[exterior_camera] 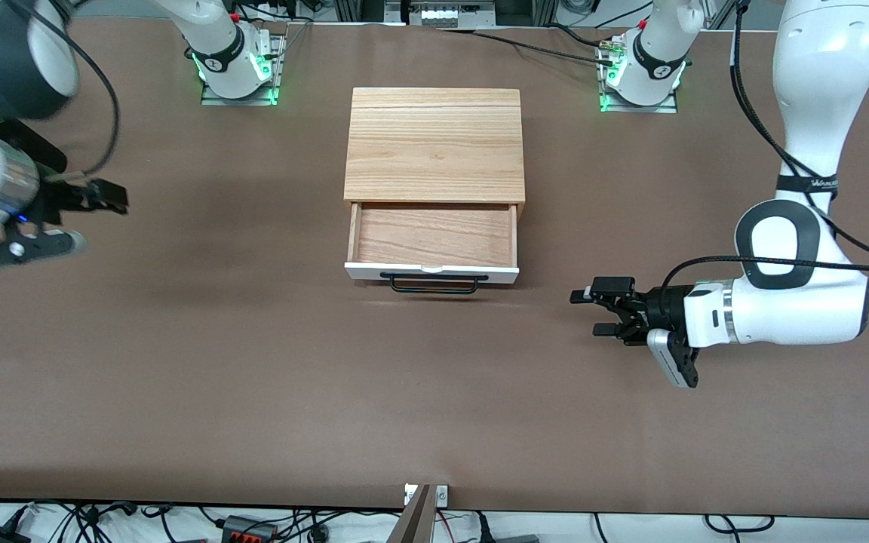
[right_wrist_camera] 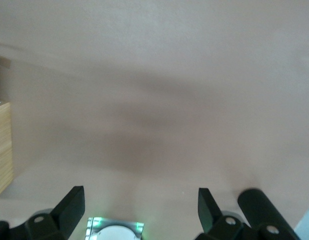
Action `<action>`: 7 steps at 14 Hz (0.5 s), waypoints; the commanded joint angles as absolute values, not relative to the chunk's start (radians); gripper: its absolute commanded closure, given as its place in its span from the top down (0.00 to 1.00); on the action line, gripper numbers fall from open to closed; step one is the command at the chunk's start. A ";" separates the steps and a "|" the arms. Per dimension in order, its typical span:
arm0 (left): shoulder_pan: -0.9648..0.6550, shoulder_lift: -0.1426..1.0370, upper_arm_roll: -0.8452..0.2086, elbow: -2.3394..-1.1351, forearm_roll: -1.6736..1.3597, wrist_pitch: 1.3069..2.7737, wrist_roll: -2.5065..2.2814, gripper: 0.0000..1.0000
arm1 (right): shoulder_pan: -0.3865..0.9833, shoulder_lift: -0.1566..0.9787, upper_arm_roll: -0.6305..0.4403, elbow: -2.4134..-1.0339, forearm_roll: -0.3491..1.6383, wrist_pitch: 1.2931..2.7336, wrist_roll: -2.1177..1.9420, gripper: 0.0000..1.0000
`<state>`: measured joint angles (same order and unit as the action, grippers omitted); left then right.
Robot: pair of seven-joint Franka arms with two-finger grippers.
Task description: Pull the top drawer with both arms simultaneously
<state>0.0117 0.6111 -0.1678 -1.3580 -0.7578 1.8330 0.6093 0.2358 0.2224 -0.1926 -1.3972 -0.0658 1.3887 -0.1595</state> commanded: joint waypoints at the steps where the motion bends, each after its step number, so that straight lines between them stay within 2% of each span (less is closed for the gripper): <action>1: 0.011 0.542 -0.163 -1.368 -0.628 1.801 0.525 1.00 | 0.181 0.232 -0.170 -1.348 -0.069 1.341 -0.138 1.00; 3: 0.011 0.519 -0.161 -1.368 -0.559 1.731 0.489 1.00 | 0.100 0.190 -0.109 -1.400 -0.034 1.359 -0.137 1.00; 5: 0.018 0.499 -0.156 -1.367 -0.479 1.668 0.480 1.00 | 0.020 0.103 -0.040 -1.523 -0.038 1.432 -0.123 1.00; 7: 0.031 0.477 -0.156 -1.367 -0.418 1.638 0.480 1.00 | -0.017 0.020 -0.023 -1.653 -0.034 1.529 -0.117 1.00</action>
<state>0.0204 0.5104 -0.1613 -1.3572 -0.4742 1.6732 0.4902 0.0314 0.1482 -0.0650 -1.4812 -0.0511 1.4351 -0.1467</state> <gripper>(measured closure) 0.000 0.000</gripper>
